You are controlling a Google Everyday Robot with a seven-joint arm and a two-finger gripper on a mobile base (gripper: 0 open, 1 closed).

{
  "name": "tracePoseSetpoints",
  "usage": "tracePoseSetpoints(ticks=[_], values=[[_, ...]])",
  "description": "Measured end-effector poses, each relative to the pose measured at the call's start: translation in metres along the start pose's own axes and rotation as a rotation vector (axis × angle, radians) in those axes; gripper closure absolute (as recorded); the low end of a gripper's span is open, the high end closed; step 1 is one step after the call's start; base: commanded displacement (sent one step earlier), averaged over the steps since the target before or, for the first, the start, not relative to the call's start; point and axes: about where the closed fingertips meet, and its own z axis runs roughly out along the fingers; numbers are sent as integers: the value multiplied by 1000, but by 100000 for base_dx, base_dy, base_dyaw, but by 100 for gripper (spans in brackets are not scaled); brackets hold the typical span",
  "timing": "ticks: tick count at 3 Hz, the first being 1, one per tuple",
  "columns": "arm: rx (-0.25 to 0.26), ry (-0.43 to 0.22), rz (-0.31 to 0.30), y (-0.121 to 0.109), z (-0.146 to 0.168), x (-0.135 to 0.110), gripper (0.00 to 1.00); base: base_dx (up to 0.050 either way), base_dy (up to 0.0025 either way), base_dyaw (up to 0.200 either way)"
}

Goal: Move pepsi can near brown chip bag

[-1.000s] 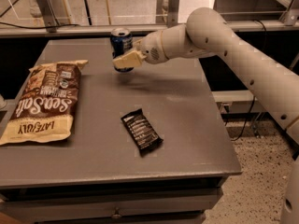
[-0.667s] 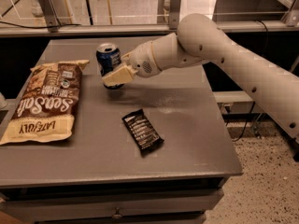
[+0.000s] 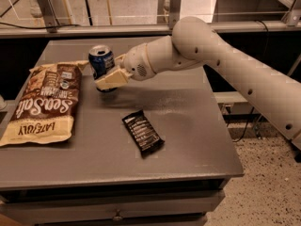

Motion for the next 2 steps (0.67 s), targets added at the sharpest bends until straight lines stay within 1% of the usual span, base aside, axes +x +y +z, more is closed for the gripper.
tracePoseSetpoints(ticks=[1, 2], values=[[-83, -18, -47, 26, 24, -2, 100, 0, 0, 0], [-154, 7, -84, 52, 43, 8, 100, 0, 0, 0]])
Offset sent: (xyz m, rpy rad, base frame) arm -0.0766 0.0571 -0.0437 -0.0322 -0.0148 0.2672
